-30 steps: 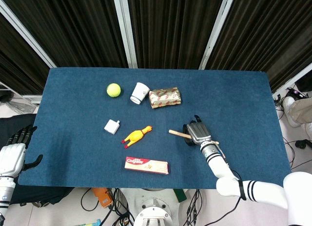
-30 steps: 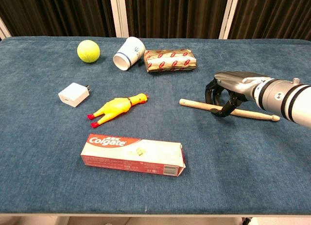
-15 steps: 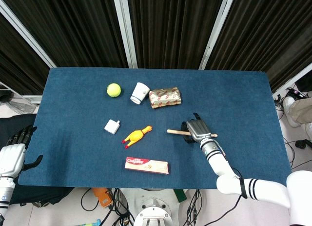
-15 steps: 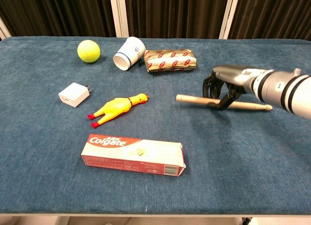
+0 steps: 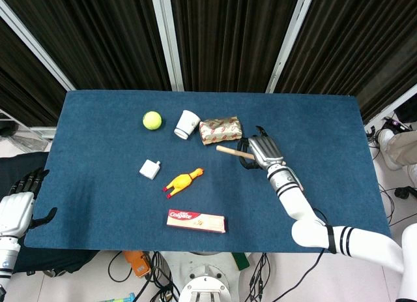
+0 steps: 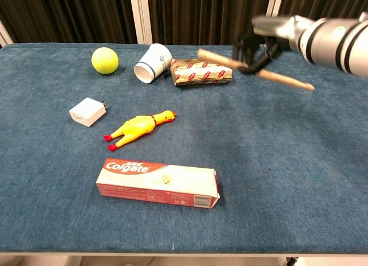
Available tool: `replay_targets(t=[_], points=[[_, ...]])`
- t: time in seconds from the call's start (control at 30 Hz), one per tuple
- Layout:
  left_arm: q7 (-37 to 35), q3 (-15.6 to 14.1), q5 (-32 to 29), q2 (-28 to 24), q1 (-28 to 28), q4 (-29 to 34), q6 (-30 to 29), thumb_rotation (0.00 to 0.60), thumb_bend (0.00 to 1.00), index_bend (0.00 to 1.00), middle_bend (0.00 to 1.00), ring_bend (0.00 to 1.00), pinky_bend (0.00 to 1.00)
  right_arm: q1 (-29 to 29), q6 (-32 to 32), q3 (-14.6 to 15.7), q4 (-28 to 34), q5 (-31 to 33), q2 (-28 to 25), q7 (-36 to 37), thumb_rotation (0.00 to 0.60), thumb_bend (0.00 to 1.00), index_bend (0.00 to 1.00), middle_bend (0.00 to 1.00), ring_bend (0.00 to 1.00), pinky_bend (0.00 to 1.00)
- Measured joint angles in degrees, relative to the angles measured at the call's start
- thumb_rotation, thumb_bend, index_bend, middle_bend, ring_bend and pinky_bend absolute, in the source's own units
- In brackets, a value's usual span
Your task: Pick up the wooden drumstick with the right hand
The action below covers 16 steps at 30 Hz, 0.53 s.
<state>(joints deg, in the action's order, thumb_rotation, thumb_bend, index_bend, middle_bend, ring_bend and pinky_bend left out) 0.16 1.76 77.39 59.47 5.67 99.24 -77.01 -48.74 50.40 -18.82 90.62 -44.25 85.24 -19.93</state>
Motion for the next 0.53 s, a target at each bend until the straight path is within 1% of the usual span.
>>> replay_targets(t=[0.1,0.27,0.37,0.53], points=[[-0.30,0.06,-0.08,-0.11,-0.06,0.03,-0.06,0.600,0.28,0.01,0.00,0.00,0.10,0.05,1.64,-0.98,1.21,-3.97,-0.27,1.69,0.600,0.72,0.70,0.60,0.41,0.00],[-0.37,0.04,-0.08,-0.17,0.08,0.04,0.23,0.600,0.28,0.01,0.00,0.00,0.10,-0.38,3.33,-3.24,3.14,-10.23,-0.70,7.16,0.600,0.72,0.70,0.60,0.41,0.00],[-0.44,0.07,-0.16,-0.15,0.04,0.09,0.14,0.600,0.28,0.01,0.00,0.00,0.10,-2.39,2.92,-4.56,2.83,-10.76,-0.55,7.44,0.600,0.72,0.70,0.60,0.41,0.00],[-0.80,0.06,-0.28,-0.26,-0.02,0.21,0.21,0.600,0.28,0.01,0.00,0.00,0.10,-5.79,2.72,-7.65,2.40,-8.85,-0.35,6.70,0.600,0.72,0.70,0.60,0.41,0.00]])
